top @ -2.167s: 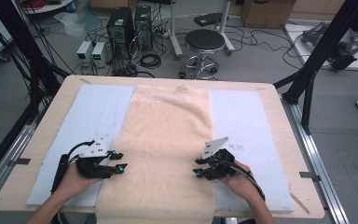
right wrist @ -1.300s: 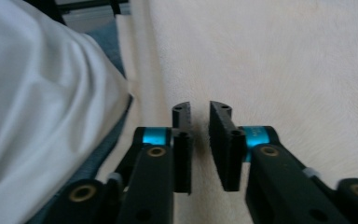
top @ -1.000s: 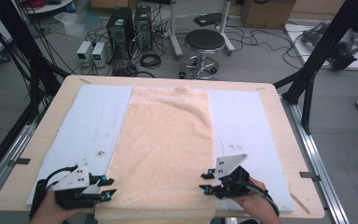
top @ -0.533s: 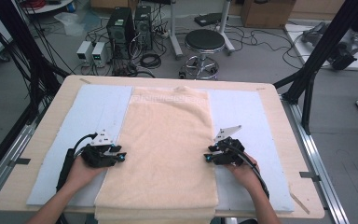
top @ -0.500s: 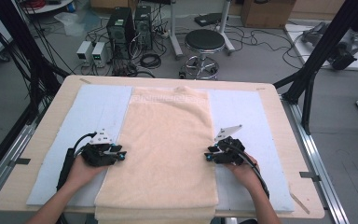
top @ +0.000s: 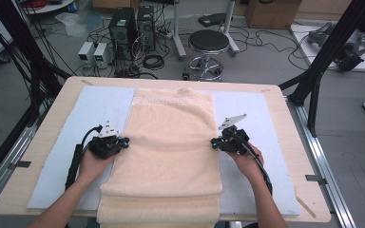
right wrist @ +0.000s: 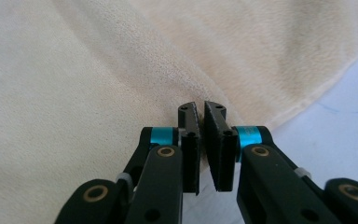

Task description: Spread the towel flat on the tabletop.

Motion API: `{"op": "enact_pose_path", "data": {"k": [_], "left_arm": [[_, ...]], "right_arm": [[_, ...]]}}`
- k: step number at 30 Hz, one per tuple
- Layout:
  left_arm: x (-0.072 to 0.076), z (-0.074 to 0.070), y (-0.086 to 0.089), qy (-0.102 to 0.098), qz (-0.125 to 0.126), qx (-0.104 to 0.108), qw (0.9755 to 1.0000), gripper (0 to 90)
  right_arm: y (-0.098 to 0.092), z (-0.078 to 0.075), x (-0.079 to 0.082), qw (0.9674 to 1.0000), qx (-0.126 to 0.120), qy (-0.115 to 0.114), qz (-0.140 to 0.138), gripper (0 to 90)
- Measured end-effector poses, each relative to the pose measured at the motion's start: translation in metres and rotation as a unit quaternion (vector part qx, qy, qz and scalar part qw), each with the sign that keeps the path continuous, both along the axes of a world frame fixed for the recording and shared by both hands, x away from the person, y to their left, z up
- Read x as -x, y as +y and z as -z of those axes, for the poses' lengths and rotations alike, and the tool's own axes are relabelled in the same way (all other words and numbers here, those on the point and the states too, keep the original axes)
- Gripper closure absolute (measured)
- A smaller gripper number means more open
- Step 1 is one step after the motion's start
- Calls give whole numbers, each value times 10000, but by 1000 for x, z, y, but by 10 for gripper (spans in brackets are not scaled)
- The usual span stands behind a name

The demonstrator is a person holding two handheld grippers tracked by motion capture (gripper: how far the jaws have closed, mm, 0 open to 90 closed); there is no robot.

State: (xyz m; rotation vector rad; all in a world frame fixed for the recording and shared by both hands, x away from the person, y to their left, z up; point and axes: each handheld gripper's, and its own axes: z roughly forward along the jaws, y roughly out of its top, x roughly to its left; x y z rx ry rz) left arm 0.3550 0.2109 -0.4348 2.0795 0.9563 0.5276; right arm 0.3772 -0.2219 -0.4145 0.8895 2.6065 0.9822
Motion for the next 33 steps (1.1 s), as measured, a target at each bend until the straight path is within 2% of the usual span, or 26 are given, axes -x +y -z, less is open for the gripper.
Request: {"op": "enact_pose_path", "data": {"k": [1, 2, 4, 6, 9, 11, 13, 15, 16, 17, 18, 19, 20, 21, 24, 25, 26, 27, 30, 32, 33], "left_arm": [[-3, -2, -1, -24, -61, -33, 10000, 864], [-4, -3, -1, -70, -100, 29, 9999, 857], [-2, -8, 1, -107, -48, 144, 9998, 827], [5, -13, 3, -3, 131, 255, 9996, 778], [26, -18, 6, -23, 584, 192, 9981, 728], [42, -18, 8, -37, 886, 249, 9957, 681], [55, -16, 10, 100, 1195, 279, 9924, 667], [66, -14, 11, 242, 1515, 235, 9879, 633], [69, -11, 10, 378, 1676, 284, 9847, 617], [71, -9, 10, 519, 1852, 198, 9811, 613], [73, -5, 9, 520, 1878, 19, 9808, 617], [75, -1, 8, 568, 1923, -186, 9795, 634], [75, 2, 8, 505, 1965, -191, 9790, 678], [75, 2, 7, 497, 1918, -113, 9801, 714], [71, 1, 6, 593, 1909, -77, 9798, 842], [69, 1, 5, 626, 1879, -73, 9802, 855], [67, 0, 5, 602, 1823, -95, 9814, 861], [64, -1, 4, 506, 1719, -97, 9838, 862], [52, -6, 3, 245, 1283, 44, 9914, 865], [43, -9, 2, 133, 1047, 137, 9943, 864], [40, -10, 1, 83, 988, 104, 9950, 859]], "right_arm": [[0, 0, -2, 10000, 46, -42, 17, 811], [0, 0, -3, 9999, 102, -75, 44, 789], [-3, -3, 0, 9999, -52, -74, 54, 733], [-3, -10, 8, 9996, -229, -102, -129, 687], [5, -20, 31, 9979, -311, -187, -532, 656], [13, -21, 49, 9960, -159, -241, -842, 642], [19, -17, 64, 9936, -132, -219, -1103, 618], [24, -12, 75, 9895, -262, -88, -1420, 573], [26, -9, 81, 9863, -320, -4, -1616, 564], [28, -6, 85, 9836, -324, 30, -1775, 564], [31, -3, 88, 9829, -201, 79, -1826, 568], [34, 0, 89, 9823, -25, 145, -1868, 589], [37, 5, 89, 9812, 141, 212, -1914, 643], [40, 9, 89, 9805, 271, 301, -1921, 697], [40, 13, 85, 9796, 176, 316, -1977, 842], [41, 12, 84, 9798, 166, 404, -1951, 857], [42, 11, 82, 9810, 202, 349, -1899, 861], [42, 9, 80, 9820, 288, 234, -1854, 864], [41, 0, 71, 9861, 238, -19, -1643, 864], [38, -6, 63, 9894, 225, -188, -1420, 860], [35, -8, 57, 9917, 129, -170, -1268, 848]]}}
